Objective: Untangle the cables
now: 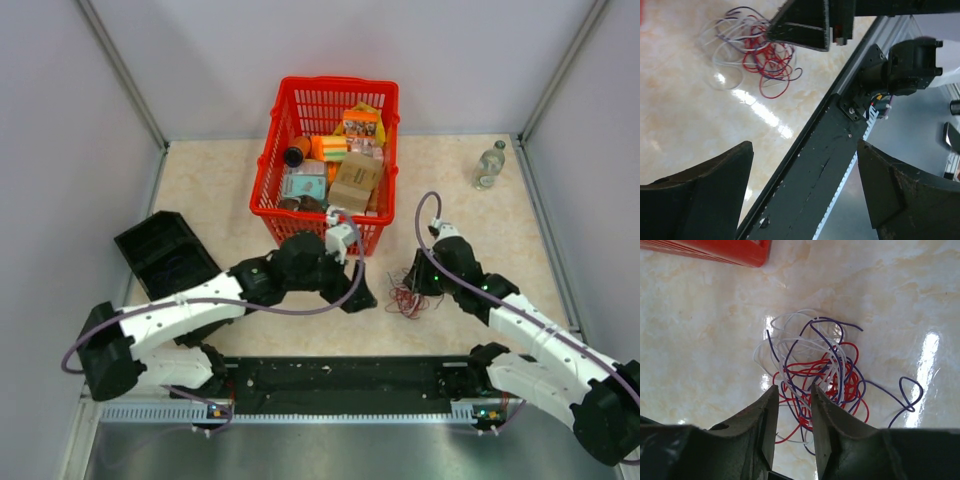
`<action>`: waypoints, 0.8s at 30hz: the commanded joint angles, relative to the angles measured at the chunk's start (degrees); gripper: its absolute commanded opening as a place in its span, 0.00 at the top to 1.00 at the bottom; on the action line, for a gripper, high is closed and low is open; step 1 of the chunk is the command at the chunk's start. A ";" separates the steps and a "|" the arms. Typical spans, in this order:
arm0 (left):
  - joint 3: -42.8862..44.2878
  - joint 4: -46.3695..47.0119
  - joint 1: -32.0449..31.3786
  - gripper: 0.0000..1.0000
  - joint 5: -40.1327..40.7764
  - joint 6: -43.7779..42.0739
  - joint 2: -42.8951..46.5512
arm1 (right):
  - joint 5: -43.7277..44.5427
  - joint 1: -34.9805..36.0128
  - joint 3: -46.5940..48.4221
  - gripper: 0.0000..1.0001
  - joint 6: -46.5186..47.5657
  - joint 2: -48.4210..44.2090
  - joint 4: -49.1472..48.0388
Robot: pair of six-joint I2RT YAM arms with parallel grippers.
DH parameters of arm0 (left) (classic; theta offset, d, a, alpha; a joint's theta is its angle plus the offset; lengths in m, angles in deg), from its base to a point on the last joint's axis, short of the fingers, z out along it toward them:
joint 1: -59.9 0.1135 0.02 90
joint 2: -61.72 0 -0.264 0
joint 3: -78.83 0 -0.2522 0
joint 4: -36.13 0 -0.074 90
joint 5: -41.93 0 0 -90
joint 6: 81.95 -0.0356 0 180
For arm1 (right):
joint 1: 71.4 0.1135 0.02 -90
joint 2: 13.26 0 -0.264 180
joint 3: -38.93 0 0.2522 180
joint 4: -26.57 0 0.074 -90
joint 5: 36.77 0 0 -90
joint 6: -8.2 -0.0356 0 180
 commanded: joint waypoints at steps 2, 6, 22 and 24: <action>9.55 5.69 -6.84 0.13 2.76 -5.31 -10.32 | 1.17 -0.01 -1.12 0.65 -3.72 -0.51 0.57; 11.76 5.24 -7.90 0.14 6.29 -3.13 -15.07 | 4.16 0.08 -2.35 0.43 -1.28 0.02 0.39; -0.80 14.55 -3.86 0.06 4.47 -2.40 -6.83 | -22.00 7.46 -9.56 1.00 2.77 -10.34 -19.29; -0.81 13.25 -3.25 0.11 4.53 -3.03 -5.33 | -26.58 7.46 -9.91 1.00 3.21 -10.70 -20.61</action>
